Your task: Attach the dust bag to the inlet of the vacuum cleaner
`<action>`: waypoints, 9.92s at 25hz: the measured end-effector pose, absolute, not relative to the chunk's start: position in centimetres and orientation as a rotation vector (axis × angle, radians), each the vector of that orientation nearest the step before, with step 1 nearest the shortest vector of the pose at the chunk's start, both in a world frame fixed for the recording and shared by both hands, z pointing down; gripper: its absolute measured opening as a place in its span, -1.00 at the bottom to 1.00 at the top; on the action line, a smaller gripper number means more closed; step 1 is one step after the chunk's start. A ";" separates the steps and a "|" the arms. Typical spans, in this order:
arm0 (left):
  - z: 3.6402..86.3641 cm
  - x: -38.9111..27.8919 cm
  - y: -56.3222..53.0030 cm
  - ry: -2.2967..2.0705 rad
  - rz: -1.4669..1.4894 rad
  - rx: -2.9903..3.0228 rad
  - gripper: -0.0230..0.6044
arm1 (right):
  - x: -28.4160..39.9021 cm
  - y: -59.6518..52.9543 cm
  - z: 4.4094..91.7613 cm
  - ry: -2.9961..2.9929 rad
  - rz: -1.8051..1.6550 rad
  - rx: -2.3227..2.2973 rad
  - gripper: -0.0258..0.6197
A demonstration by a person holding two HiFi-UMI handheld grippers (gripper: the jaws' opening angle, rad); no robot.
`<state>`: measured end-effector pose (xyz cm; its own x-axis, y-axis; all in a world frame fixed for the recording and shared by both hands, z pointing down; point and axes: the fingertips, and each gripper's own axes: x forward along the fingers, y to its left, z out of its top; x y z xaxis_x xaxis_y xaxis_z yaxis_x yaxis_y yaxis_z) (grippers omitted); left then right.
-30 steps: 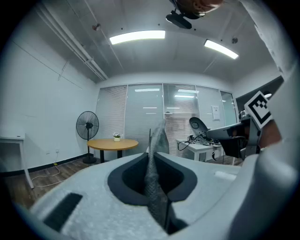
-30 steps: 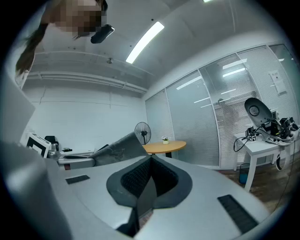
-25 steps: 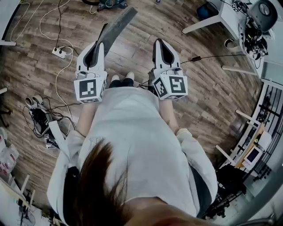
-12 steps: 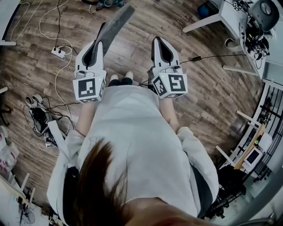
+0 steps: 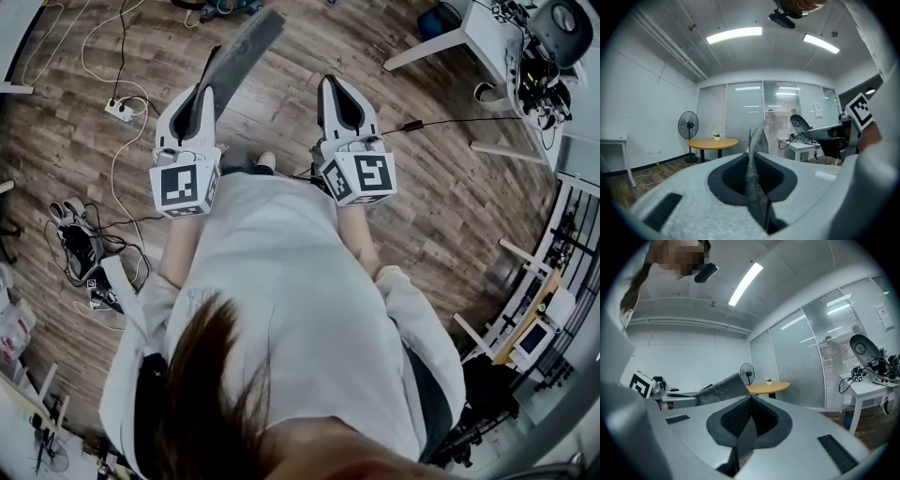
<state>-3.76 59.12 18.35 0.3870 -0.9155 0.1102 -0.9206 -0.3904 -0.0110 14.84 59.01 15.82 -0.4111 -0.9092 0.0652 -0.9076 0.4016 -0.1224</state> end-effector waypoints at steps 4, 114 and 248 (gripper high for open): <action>18.4 -3.2 59.2 -1.703 0.154 2.568 -0.80 | 15.7 59.1 15.7 2.610 -0.214 -1.709 -0.91; 20.4 -15.0 -3.3 -1.473 0.357 2.654 -0.80 | 7.4 -1.9 15.6 2.513 -0.340 -1.900 -0.91; 58.0 0.7 3.0 -0.392 1.051 2.714 -0.80 | 3.6 1.7 58.2 4.115 -0.011 -0.368 -0.74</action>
